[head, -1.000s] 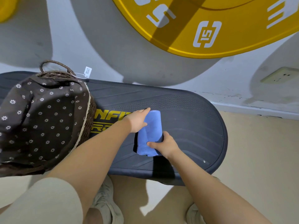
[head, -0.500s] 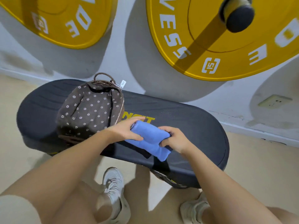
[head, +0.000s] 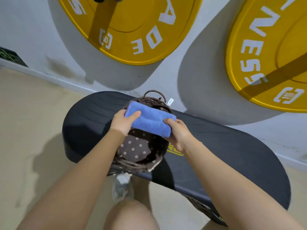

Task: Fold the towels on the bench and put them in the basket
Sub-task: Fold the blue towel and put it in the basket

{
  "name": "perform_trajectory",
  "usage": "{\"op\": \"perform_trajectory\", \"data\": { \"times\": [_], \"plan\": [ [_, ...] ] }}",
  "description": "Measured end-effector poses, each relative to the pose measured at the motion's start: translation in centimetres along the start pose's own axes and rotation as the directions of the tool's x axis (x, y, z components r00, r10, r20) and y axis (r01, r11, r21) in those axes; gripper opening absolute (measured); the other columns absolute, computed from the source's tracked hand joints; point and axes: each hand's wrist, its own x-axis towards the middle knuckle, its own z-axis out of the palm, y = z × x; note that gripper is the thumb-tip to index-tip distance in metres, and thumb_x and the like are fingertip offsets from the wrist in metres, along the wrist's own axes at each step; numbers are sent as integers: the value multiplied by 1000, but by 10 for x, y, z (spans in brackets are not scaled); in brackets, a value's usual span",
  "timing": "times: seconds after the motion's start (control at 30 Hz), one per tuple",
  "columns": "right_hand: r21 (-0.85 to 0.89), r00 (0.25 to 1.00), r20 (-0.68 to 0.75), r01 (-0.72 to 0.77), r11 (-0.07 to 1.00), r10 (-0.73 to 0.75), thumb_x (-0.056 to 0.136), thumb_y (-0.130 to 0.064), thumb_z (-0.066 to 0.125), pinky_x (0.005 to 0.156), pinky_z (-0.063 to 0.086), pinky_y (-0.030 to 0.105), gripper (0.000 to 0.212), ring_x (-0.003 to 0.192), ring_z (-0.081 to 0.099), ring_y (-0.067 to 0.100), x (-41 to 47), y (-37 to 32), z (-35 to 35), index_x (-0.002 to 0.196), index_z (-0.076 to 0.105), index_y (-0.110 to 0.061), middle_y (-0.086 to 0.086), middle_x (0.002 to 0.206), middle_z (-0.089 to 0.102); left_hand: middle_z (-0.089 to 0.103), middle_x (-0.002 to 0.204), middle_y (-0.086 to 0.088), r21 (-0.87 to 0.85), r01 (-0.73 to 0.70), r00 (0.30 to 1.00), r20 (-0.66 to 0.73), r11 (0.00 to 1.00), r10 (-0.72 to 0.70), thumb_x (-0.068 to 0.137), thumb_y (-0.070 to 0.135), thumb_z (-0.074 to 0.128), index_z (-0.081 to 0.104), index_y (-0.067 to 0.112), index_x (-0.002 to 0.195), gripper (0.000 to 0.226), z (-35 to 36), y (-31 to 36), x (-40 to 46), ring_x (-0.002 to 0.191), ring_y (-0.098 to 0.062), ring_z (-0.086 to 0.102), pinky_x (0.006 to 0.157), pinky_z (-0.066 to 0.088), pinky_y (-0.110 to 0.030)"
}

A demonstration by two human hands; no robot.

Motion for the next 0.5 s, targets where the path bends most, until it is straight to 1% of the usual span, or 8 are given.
{"op": "perform_trajectory", "data": {
  "times": [0.03,0.07,0.13,0.17,0.23,0.3,0.4,0.5],
  "plan": [
    [-52,997,-74,11,999,-14,87,-17,58,78,54,36,37,94,62,28,16,4,11,119,49,-2,16,115,62,65,109,-11,-25,42,999,-17,999,-42,81,33,67,58,6,113,43,3,-6,15,98,-26,61,90,50,-41],
    [-193,986,-162,17,981,-48,88,-22,59,80,51,35,39,97,59,27,30,9,21,119,48,-2,15,117,60,63,111,-12,-51,108,994,-6,993,-108,82,29,66,57,5,114,41,8,-12,29,98,-26,61,91,51,-40],
    [-513,942,-297,-22,858,-153,91,-27,55,85,43,33,44,103,53,29,54,20,33,123,42,0,15,120,55,59,107,-10,-47,289,956,58,956,-286,85,19,61,51,4,117,37,21,-28,52,96,-27,58,94,50,-38],
    [-593,928,-327,-56,803,-177,93,-28,52,89,40,35,47,110,52,32,65,24,35,126,39,2,18,125,53,56,101,-9,-21,355,933,60,934,-354,86,14,57,49,4,118,35,27,-35,60,93,-27,57,94,49,-37],
    [-630,923,-354,-115,768,-151,95,-29,49,94,39,36,49,120,48,36,87,31,37,128,37,6,22,130,50,58,100,-12,-32,379,925,45,925,-377,86,10,53,48,2,122,37,37,-49,78,90,-27,54,88,49,-34],
    [-612,915,-386,-158,775,-119,95,-30,50,91,40,36,49,120,49,36,109,34,36,126,40,6,22,129,52,59,118,-15,-123,367,930,34,922,-366,88,11,55,48,5,127,40,44,-57,95,94,-26,54,80,45,-31],
    [-546,894,-441,-191,815,-86,93,-31,53,80,40,33,47,114,54,35,131,33,35,122,46,5,22,124,56,50,134,-12,-342,411,896,-20,845,-444,87,18,62,36,9,139,59,53,-60,110,115,-29,53,96,45,-35],
    [-578,881,-461,-206,790,-107,92,-32,55,84,43,34,47,113,56,34,137,34,35,121,48,5,22,123,58,52,130,-15,-377,380,886,-116,845,-450,84,18,66,42,3,134,57,62,-63,118,112,-29,55,98,46,-37]
  ]
}}
